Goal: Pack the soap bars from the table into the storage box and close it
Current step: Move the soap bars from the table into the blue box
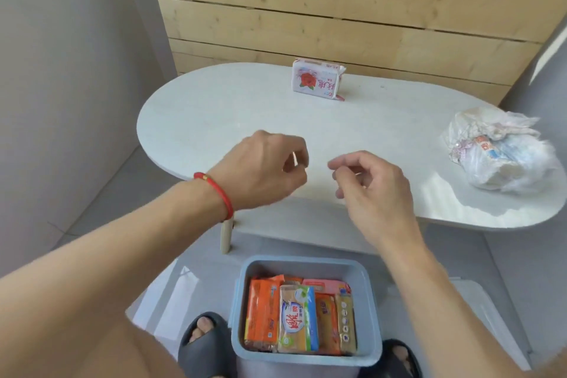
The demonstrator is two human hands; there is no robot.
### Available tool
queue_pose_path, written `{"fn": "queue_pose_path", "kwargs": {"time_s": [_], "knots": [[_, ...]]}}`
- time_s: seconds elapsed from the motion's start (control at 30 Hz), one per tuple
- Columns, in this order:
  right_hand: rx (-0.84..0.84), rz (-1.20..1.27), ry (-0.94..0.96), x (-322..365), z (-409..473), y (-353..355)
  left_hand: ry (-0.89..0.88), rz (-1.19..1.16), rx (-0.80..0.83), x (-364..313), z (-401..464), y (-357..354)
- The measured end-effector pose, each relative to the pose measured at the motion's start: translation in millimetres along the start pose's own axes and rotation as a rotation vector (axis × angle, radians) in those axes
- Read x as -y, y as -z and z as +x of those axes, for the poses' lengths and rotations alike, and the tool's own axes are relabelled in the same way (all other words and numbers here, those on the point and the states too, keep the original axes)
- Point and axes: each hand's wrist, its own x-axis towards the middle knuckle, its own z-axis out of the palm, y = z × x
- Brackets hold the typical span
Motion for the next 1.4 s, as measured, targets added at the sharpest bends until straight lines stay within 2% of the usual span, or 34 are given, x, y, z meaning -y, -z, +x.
{"fn": "queue_pose_path", "kwargs": {"time_s": [0.2, 0.37, 0.43, 0.5, 0.6, 0.77, 1.1, 1.23, 1.33, 1.4], "knots": [[0.197, -0.483, 0.084, -7, 111, -5, 0.157, -0.044, -0.214, 20, 73, -6], [0.137, -0.668, 0.234, -9, 191, -29, 0.246, -0.031, -0.280, 30, 101, -21], [0.161, -0.751, 0.265, -8, 219, -45, 0.246, -0.010, -0.302, 36, 106, -21], [0.196, -0.792, 0.230, -8, 237, -60, 0.247, 0.000, -0.328, 41, 107, -20], [0.110, -0.808, 0.169, -12, 244, -76, 0.232, 0.004, -0.345, 44, 105, -18], [0.112, -0.735, 0.156, -17, 220, -69, 0.176, 0.037, -0.317, 49, 95, -21], [0.164, -0.633, 0.345, -22, 83, 4, 0.034, 0.026, -0.146, 27, 45, -19], [0.294, -0.629, 0.402, -21, 36, 32, -0.132, 0.142, -0.062, 9, 7, -22], [0.357, -0.583, 0.495, -27, -3, 56, -0.194, 0.117, -0.011, 4, -22, -24], [0.396, -0.583, 0.510, -40, -28, 66, -0.200, 0.120, 0.100, 7, -37, -31]]}}
